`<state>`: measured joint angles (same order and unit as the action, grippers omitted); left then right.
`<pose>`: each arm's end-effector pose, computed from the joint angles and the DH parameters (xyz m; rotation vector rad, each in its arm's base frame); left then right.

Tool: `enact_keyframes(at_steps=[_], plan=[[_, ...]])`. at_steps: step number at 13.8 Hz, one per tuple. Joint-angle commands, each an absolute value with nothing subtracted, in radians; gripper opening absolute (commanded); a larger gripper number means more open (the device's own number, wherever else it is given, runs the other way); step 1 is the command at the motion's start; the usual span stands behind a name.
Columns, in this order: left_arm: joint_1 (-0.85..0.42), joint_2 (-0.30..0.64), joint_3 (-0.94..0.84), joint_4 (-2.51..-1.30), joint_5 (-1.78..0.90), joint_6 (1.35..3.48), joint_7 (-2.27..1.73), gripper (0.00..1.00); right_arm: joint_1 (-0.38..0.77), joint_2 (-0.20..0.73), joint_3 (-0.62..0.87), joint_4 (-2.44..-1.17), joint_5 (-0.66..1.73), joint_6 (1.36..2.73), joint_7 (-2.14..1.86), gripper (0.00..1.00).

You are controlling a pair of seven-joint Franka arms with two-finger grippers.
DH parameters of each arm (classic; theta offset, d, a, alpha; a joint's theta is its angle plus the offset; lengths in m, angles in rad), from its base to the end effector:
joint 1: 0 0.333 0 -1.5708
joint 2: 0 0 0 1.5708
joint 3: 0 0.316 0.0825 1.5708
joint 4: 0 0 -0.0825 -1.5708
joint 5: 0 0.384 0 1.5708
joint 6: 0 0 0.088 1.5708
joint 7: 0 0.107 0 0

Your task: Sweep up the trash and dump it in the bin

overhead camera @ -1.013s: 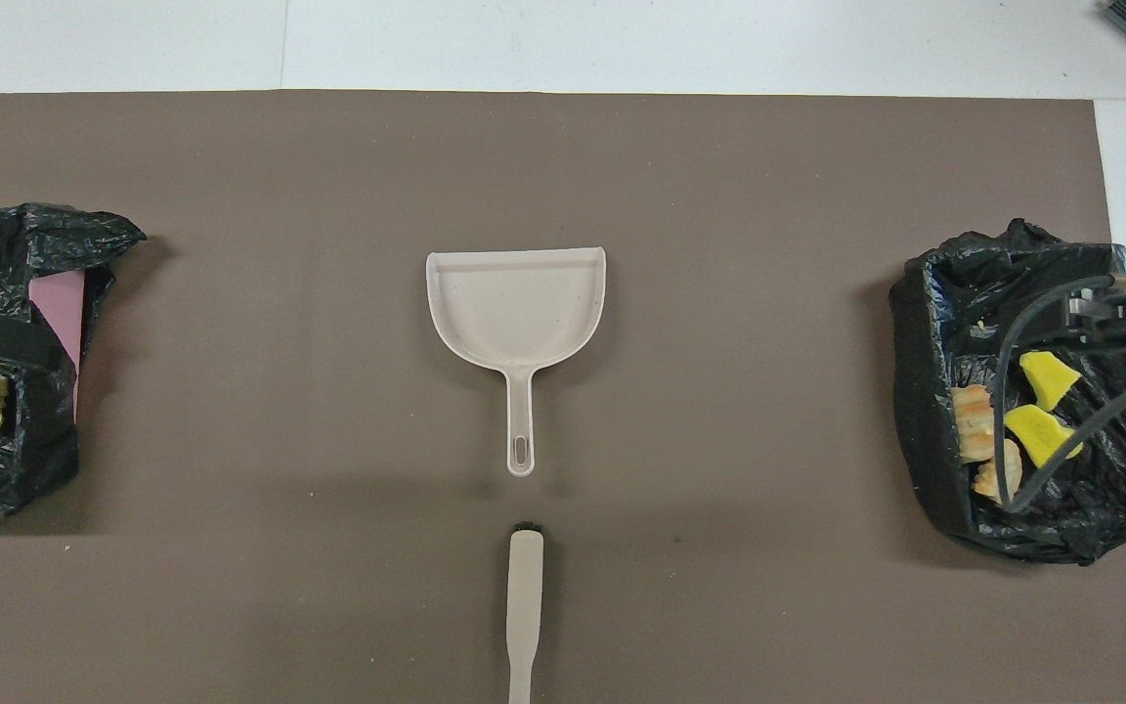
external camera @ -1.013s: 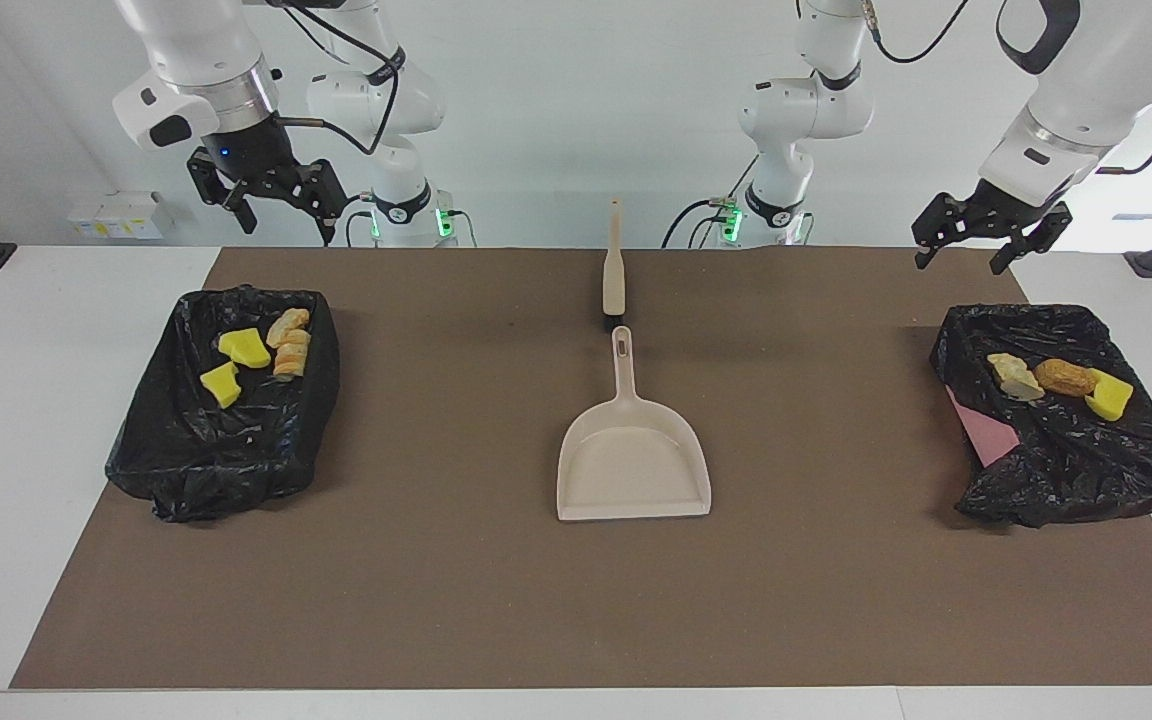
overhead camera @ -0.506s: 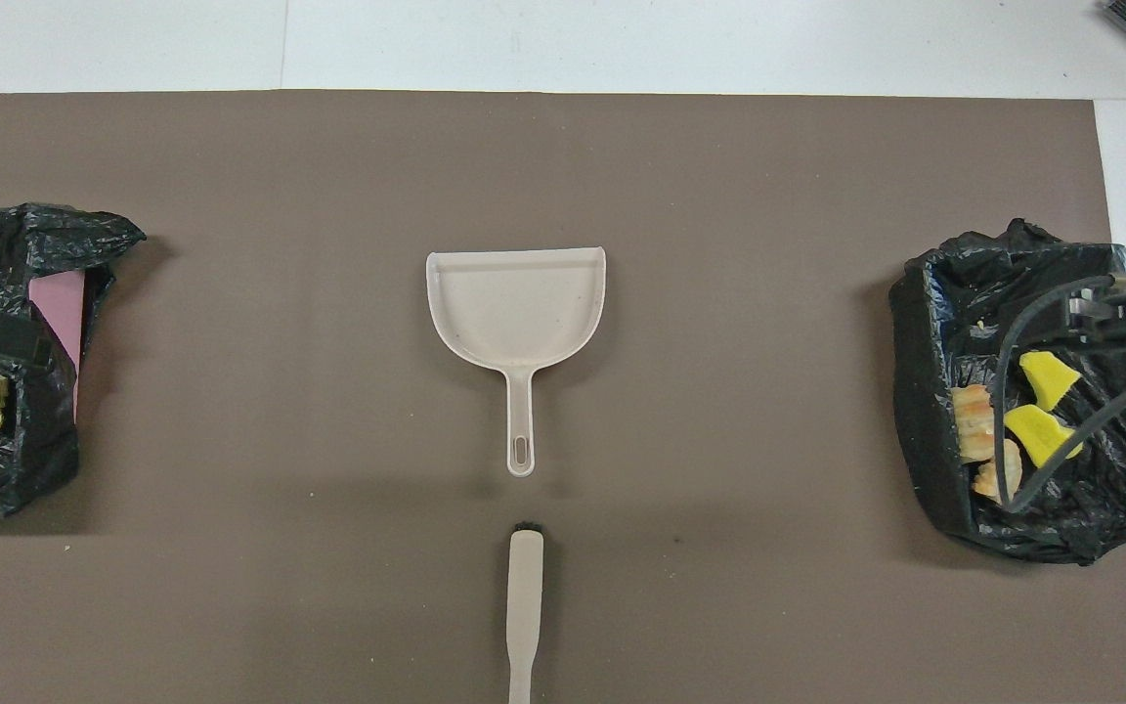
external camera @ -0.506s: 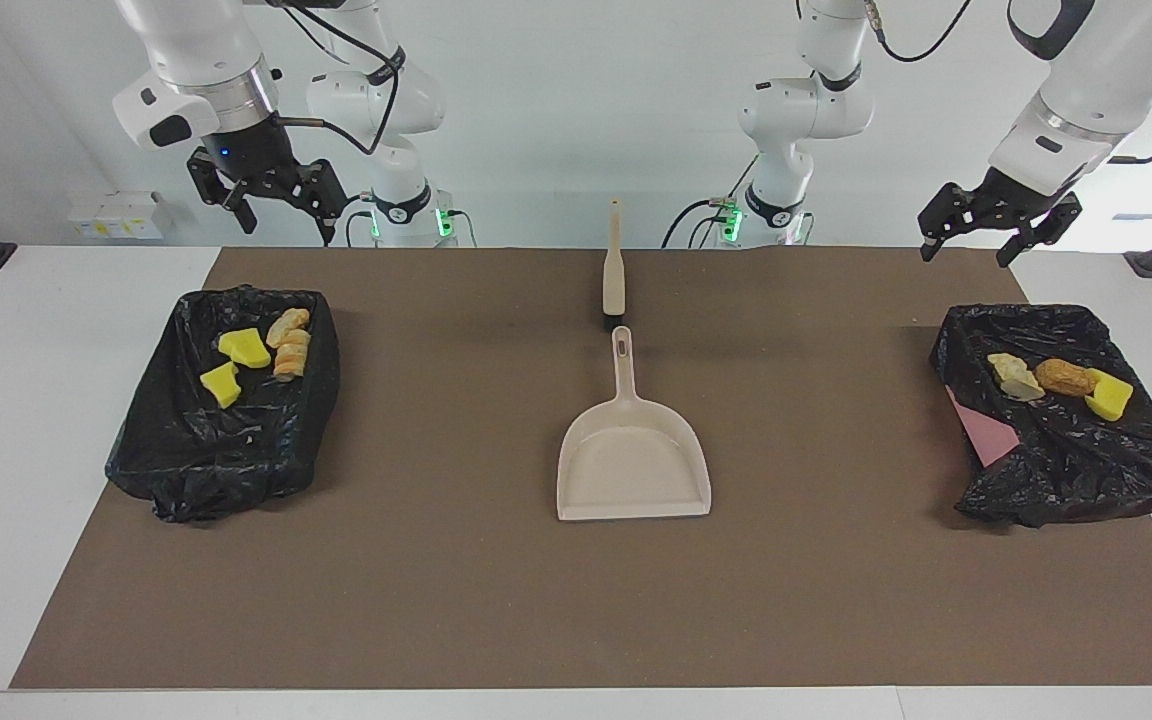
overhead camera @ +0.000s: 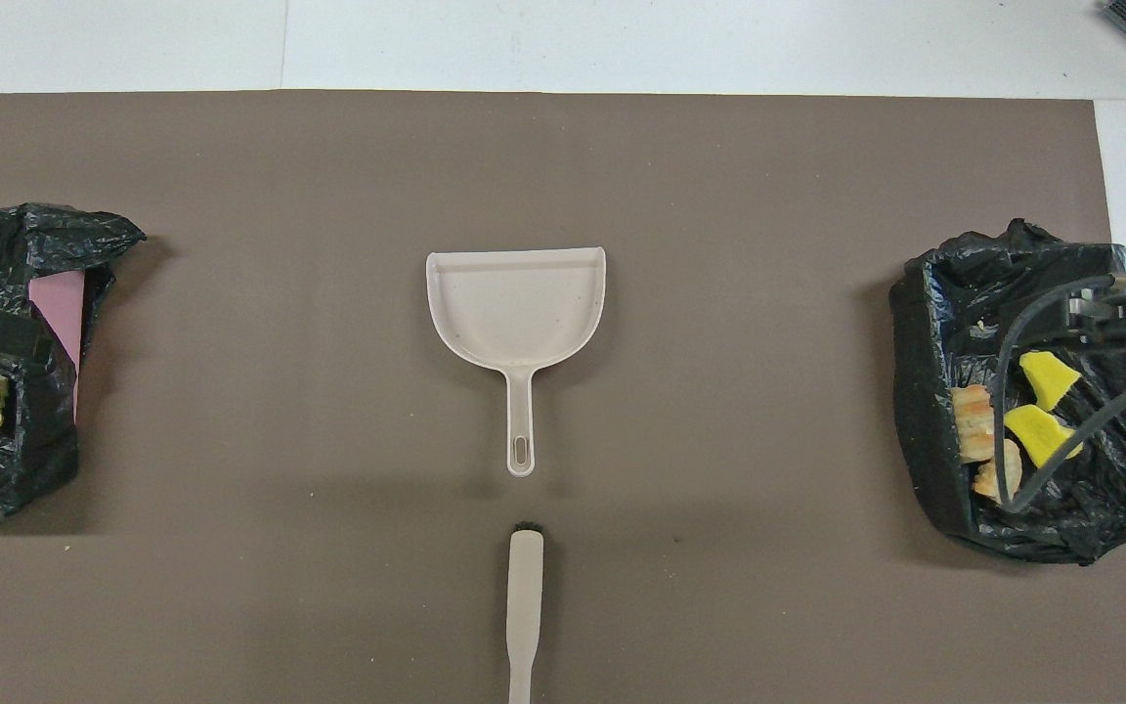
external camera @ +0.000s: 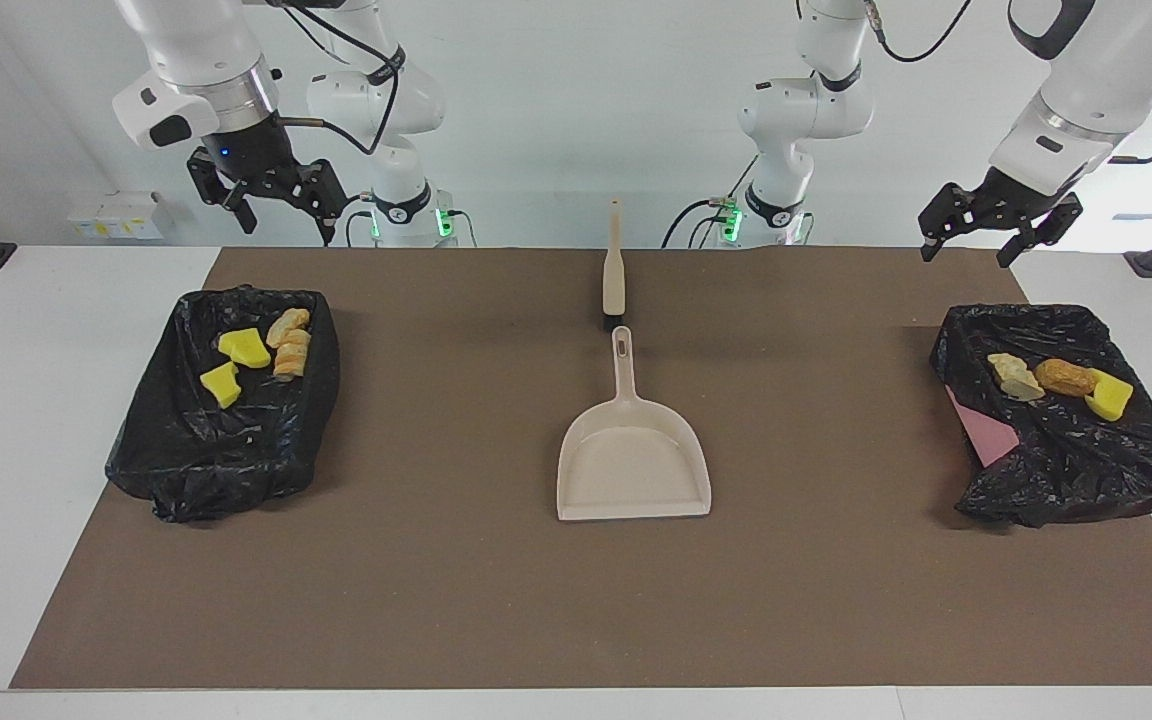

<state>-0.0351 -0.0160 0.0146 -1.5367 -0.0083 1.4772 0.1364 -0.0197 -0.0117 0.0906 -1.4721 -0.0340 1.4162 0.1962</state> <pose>0.5400 -0.0120 0.6412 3.1202 -0.2462 -0.0672 0.5335 0.0342 0.6635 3.0941 -0.2011 -0.0608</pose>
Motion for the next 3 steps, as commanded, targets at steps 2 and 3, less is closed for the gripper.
enact_keyframes(at_steps=[2, 3], plan=[[-0.044, -0.009, 0.023, -1.514, -0.014, 1.465, 0.141, 1.0, -0.031, -0.012, 0.095, -1.462, -0.035, 1.404, 0.178, 1.0], [-0.041, -0.009, 0.023, -1.514, -0.014, 1.465, 0.141, 1.0, -0.031, -0.012, 0.095, -1.462, -0.035, 1.404, 0.178, 1.0]])
